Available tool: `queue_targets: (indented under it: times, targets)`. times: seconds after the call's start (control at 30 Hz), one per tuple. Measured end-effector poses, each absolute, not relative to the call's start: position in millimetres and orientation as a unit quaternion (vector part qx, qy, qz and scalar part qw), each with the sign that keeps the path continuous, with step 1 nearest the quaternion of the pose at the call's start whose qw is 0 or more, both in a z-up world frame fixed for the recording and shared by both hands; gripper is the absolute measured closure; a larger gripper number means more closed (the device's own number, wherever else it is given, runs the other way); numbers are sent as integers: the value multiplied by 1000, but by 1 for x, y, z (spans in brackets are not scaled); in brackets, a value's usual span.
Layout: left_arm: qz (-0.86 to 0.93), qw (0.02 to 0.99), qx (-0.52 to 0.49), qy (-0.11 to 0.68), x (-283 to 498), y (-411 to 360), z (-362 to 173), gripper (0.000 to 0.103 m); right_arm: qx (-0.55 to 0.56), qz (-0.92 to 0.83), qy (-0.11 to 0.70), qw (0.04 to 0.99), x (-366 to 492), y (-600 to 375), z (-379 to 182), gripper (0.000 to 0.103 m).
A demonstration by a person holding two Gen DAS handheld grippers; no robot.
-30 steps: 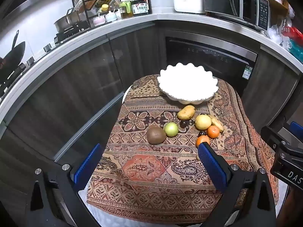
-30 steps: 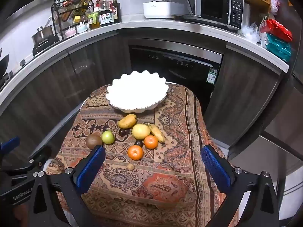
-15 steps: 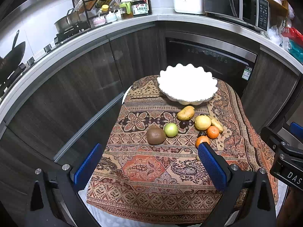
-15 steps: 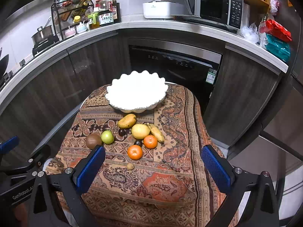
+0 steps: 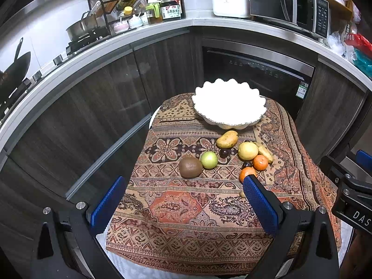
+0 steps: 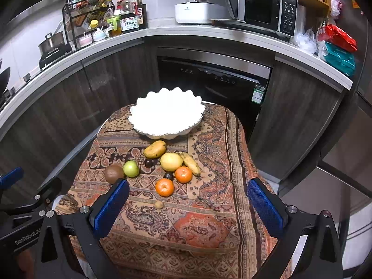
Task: Organize fruits
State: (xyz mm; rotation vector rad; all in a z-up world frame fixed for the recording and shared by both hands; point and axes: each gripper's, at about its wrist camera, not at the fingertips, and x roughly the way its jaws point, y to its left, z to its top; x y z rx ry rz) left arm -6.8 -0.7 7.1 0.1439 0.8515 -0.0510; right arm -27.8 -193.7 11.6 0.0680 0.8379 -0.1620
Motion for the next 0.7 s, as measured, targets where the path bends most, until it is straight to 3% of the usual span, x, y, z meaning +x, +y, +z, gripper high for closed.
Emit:
queue_targets:
  times: [0.7]
  targets:
    - [-25, 908, 71, 412, -5, -5, 17, 0, 33, -80, 404, 911, -29, -199, 15, 0]
